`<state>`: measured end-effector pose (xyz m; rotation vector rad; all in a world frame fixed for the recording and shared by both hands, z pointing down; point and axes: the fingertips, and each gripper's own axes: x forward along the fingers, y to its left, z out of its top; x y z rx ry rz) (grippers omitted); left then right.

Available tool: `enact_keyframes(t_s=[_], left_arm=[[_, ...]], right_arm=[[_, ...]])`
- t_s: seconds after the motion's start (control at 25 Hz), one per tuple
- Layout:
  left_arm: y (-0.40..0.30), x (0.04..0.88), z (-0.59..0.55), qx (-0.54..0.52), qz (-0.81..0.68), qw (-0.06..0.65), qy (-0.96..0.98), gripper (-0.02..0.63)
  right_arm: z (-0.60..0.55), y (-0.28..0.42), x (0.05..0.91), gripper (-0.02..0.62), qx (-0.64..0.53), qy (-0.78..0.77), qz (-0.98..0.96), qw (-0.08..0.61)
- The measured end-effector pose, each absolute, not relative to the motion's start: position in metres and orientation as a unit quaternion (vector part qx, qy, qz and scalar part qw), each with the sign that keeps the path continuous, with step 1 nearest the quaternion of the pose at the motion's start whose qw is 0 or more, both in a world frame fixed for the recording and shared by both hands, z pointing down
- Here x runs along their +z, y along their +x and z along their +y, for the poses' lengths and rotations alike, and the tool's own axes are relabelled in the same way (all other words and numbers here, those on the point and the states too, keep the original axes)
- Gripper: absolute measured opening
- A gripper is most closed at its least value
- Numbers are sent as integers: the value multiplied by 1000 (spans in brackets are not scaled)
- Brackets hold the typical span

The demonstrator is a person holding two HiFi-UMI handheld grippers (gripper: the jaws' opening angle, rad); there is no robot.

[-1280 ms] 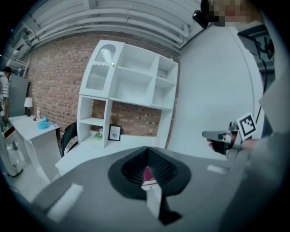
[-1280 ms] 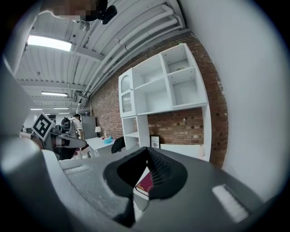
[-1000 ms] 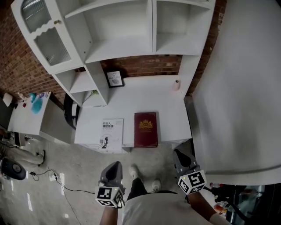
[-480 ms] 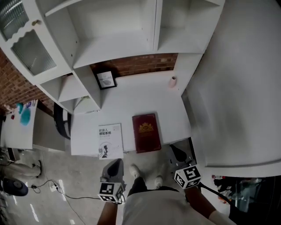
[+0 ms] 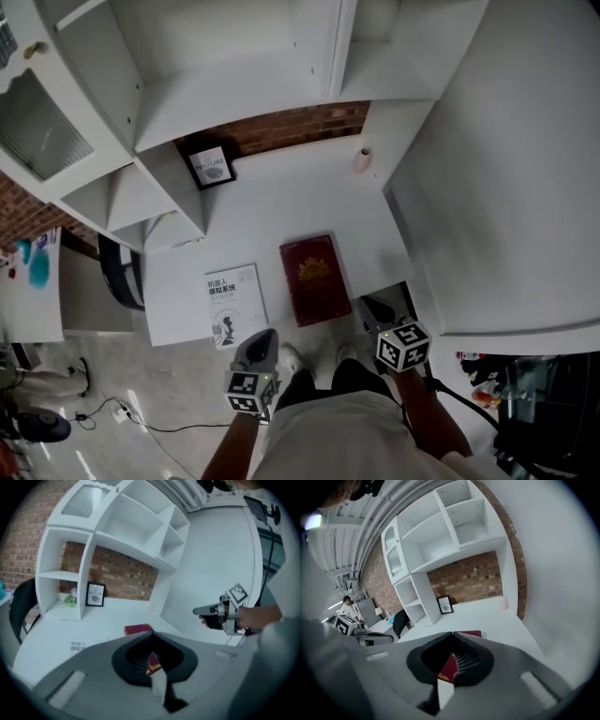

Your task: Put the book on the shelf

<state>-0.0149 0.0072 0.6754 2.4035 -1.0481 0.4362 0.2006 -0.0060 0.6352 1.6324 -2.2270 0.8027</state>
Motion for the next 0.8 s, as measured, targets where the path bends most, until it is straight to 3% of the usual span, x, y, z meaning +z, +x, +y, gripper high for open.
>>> enact_keyframes(t_s=[0.12,0.2,0.28,0.52,0.64,0.8], left_arm=[[-6,717,4,165,-368,301,864,6],[2,743,3,169,-358,341,853,8],[11,765,4,176,-351,375,840,9],[29,821,7,184,-346,477,787,78],[39,847,9,184,-336,526,759,157],[49,872,11,169,-321,587,724,281]], right_arm=[[-6,203,676,10,333,540,-760,143],[-3,206,704,64,369,519,-756,152],[2,212,726,67,396,503,-750,163],[12,233,785,99,474,461,-729,175],[13,234,811,142,531,416,-723,150],[13,233,841,250,599,352,-709,121]])
